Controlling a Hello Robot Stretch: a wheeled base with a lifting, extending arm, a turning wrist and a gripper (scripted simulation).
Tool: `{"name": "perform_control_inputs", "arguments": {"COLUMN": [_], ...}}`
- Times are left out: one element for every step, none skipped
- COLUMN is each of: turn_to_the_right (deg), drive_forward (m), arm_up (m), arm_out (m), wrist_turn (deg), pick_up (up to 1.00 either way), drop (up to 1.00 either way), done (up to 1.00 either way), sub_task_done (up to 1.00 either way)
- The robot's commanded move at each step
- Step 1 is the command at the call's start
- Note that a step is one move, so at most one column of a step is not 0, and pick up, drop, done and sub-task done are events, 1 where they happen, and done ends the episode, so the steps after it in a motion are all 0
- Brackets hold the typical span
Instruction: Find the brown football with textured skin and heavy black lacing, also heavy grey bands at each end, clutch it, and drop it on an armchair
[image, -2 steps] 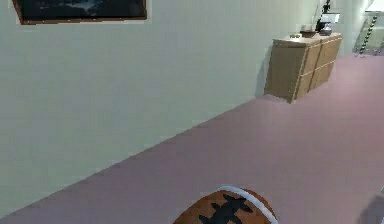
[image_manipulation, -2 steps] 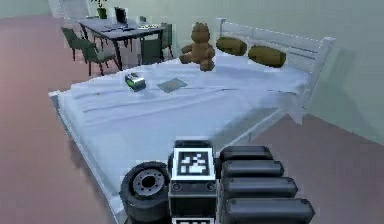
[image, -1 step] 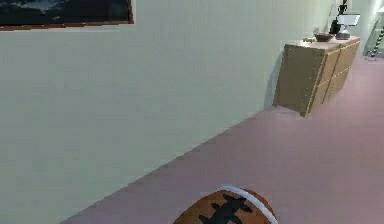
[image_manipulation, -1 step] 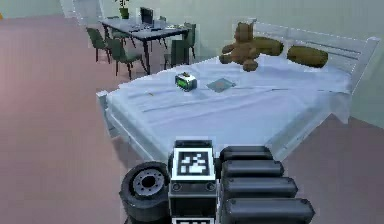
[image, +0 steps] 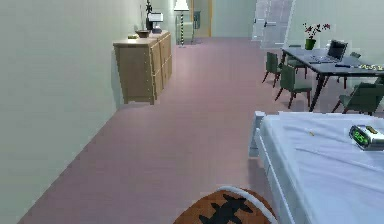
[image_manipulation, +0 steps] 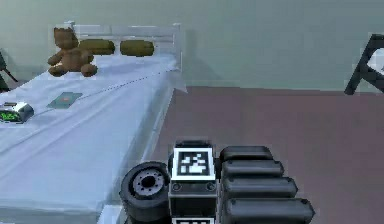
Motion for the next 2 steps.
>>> {"name": "perform_control_inputs", "arguments": {"turn_to_the_right": [3.0, 0.0], "drive_forward": [0.0, 1.0], "arm_up": [0.0, 0.0], "arm_out": [0.0, 0.0], "wrist_turn": [0.0, 0.0], "pick_up": [0.0, 0.0], "drop": [0.0, 0.0], "done": [0.0, 0.0], "sub_task_done": [0.0, 0.0]}}
